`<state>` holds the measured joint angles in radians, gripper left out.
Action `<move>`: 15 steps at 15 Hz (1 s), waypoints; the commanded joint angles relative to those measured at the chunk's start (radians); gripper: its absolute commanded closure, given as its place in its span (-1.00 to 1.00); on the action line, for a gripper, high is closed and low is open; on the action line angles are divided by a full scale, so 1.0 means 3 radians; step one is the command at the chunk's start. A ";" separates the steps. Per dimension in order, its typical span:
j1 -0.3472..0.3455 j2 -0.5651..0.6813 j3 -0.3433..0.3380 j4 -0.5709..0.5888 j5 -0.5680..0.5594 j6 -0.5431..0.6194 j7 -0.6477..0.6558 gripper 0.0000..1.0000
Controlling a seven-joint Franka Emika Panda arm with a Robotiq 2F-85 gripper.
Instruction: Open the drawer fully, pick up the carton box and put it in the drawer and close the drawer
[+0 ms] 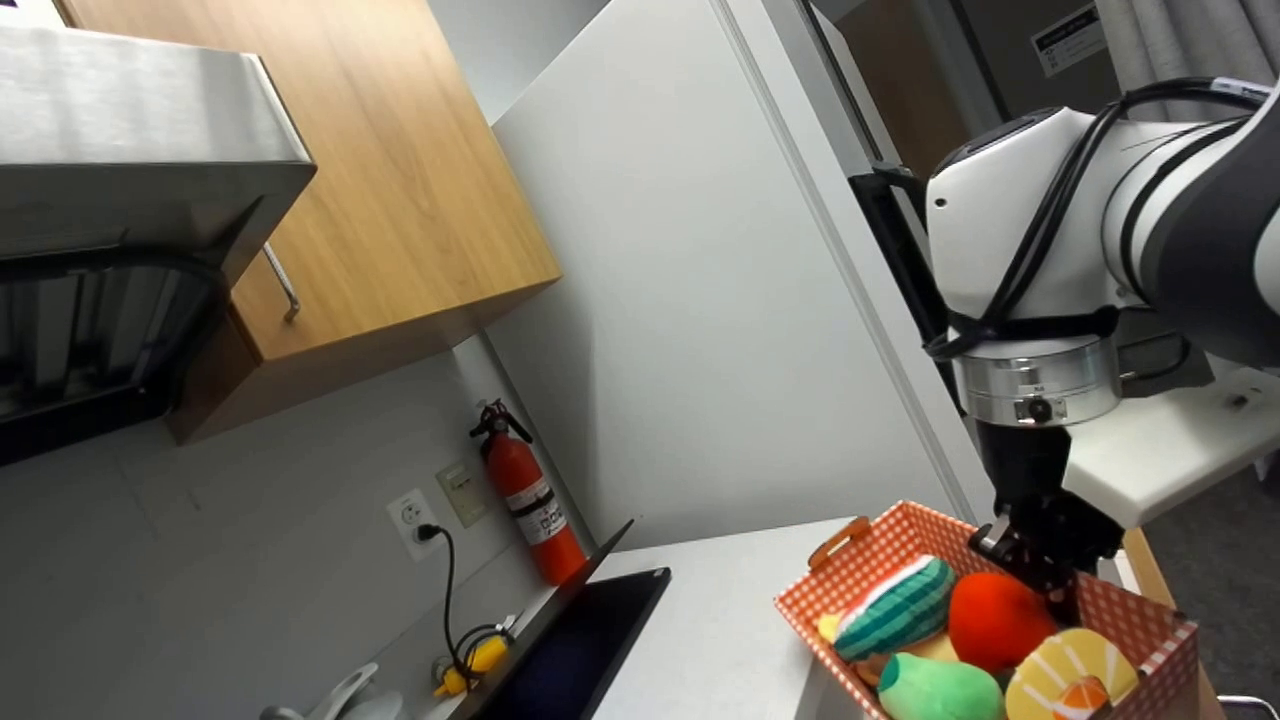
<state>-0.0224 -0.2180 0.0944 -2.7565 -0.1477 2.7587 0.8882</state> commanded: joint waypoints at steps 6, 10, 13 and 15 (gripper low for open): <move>-0.0066 0.0137 0.0069 0.0004 0.0072 0.0132 0.0069 0.96; -0.0117 0.0327 0.0015 0.0088 0.0033 0.0210 0.0008 0.96; -0.0154 0.0464 -0.0023 0.0200 -0.0004 0.0227 0.0017 0.96; -0.0133 0.0578 -0.0070 0.0292 0.0103 0.0241 0.0002 0.96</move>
<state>-0.0484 -0.1299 0.0900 -2.7223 -0.1441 2.7715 0.8999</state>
